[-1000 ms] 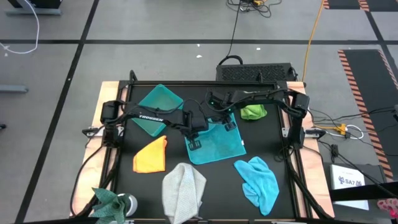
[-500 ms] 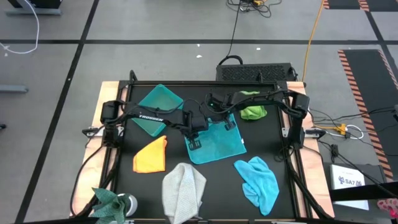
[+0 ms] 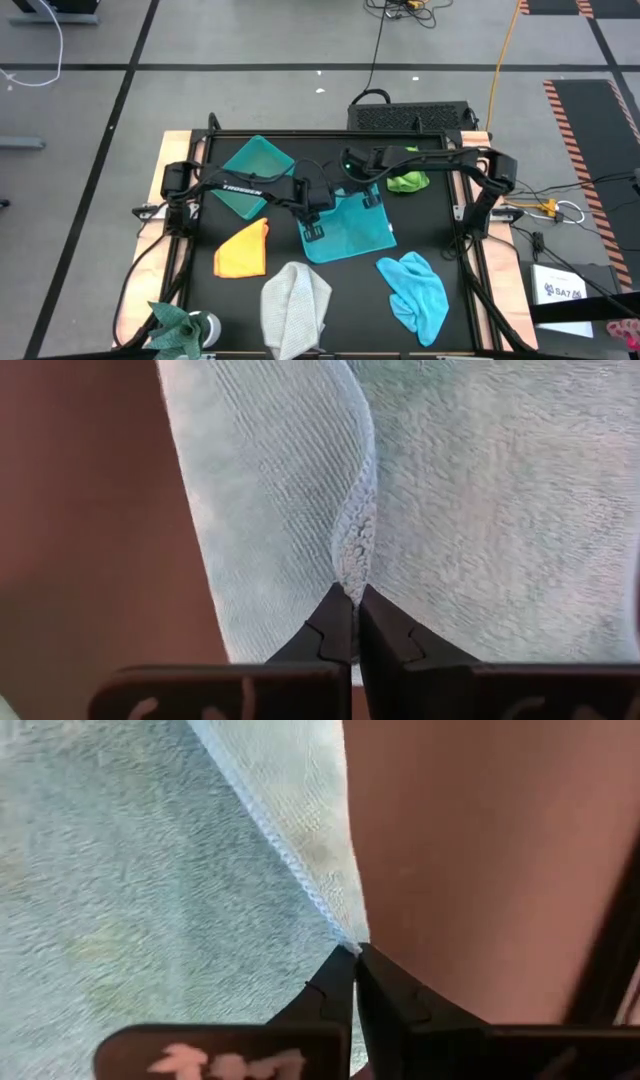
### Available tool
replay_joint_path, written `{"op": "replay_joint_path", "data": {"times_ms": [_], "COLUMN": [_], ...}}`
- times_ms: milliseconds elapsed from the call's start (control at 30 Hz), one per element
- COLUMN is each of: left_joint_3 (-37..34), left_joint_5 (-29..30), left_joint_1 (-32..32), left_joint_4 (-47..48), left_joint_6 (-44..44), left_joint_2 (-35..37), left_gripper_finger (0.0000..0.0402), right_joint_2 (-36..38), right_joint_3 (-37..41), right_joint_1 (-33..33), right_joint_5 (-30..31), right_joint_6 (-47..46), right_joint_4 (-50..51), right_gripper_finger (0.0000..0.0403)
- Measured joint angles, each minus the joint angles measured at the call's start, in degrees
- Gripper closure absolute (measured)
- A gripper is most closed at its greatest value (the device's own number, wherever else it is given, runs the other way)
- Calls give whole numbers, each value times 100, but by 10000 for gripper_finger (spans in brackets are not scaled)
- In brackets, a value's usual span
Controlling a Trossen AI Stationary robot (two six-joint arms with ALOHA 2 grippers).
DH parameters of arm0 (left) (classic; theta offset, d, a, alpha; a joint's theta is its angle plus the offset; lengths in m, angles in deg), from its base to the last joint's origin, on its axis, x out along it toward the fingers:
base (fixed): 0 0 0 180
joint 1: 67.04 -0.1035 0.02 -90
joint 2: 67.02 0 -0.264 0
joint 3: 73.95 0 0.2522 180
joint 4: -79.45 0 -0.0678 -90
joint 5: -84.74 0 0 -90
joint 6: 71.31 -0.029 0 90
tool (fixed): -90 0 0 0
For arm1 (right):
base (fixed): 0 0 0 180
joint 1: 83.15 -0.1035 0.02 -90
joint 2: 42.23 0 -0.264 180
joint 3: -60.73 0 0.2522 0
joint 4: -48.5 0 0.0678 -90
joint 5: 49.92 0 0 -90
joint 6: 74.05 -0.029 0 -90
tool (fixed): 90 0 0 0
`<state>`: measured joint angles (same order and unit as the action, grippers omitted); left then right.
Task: Fold microfiber towels
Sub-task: Fold the top blue microfiber towel
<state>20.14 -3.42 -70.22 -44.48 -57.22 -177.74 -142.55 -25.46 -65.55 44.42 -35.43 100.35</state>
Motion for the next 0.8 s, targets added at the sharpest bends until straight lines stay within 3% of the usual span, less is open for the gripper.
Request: {"op": "replay_joint_path", "data": {"times_ms": [800], "left_joint_3": [367], "left_joint_5": [-178], "left_joint_1": [227], "left_joint_4": [436], "left_joint_6": [-42], "left_joint_2": [-15], "left_gripper_finger": [399], "right_joint_2": [320], "right_joint_3": [350], "right_joint_1": [-811], "right_joint_5": [-120], "right_joint_6": [-1348], "right_joint_4": [656], "right_gripper_finger": [403]}}
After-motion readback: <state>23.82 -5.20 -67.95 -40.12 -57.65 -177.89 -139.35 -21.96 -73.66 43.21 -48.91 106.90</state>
